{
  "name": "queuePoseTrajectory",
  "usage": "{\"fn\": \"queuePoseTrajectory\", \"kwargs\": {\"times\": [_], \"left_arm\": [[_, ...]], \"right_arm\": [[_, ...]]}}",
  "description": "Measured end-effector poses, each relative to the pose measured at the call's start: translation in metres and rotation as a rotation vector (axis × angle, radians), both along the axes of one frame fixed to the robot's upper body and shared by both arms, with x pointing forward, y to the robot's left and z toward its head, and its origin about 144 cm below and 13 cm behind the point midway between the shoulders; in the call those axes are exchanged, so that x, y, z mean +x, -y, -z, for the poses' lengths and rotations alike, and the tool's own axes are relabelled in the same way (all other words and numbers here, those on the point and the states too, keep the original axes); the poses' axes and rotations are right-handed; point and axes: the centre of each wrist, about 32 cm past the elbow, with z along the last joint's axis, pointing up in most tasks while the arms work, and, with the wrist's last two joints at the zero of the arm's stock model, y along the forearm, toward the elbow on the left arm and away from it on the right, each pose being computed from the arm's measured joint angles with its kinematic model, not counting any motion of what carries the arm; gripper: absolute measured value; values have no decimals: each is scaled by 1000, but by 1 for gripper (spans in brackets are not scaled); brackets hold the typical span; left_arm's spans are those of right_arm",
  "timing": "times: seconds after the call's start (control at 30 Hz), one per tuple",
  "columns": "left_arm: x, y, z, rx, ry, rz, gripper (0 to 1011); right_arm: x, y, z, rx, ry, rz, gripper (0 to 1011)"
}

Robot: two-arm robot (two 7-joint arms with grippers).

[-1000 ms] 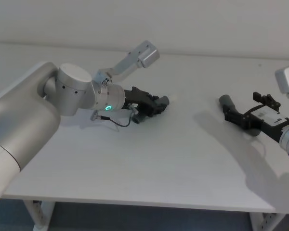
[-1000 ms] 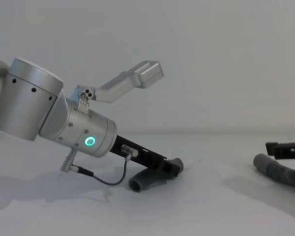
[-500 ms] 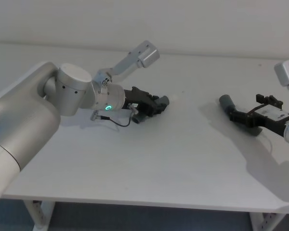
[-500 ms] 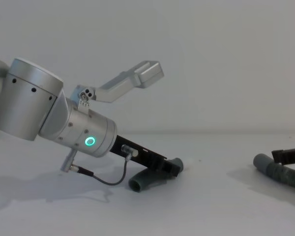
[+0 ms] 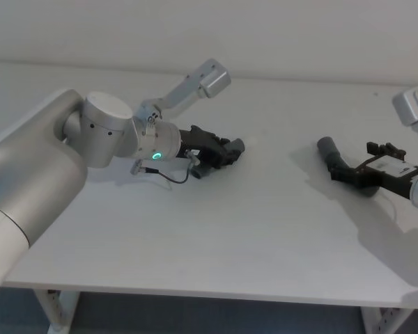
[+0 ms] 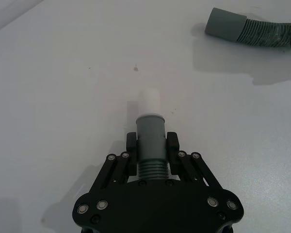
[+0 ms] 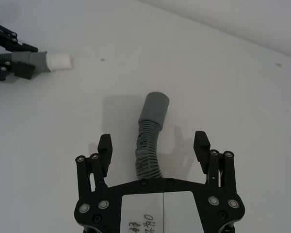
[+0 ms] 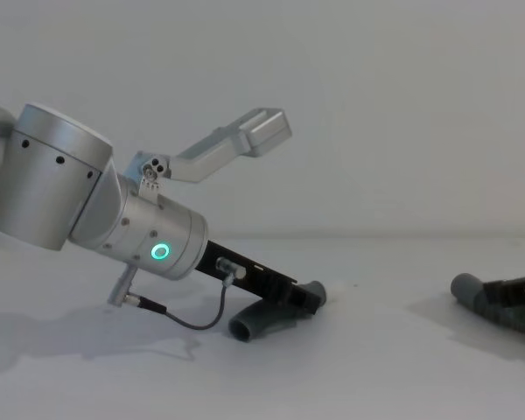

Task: Use both hands to pick up one end of the pipe from the table, align the ends, and insert them.

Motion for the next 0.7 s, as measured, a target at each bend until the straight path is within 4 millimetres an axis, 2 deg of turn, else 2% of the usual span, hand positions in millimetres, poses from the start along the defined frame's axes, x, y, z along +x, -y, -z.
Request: {"fn": "queuePoseTrajectory", "kwargs": {"times": [0.7], "left_arm": [[0,0,0,0,0,0,343]], "right_arm": [[7,-6,11,-11,-49,3,1002]]}}
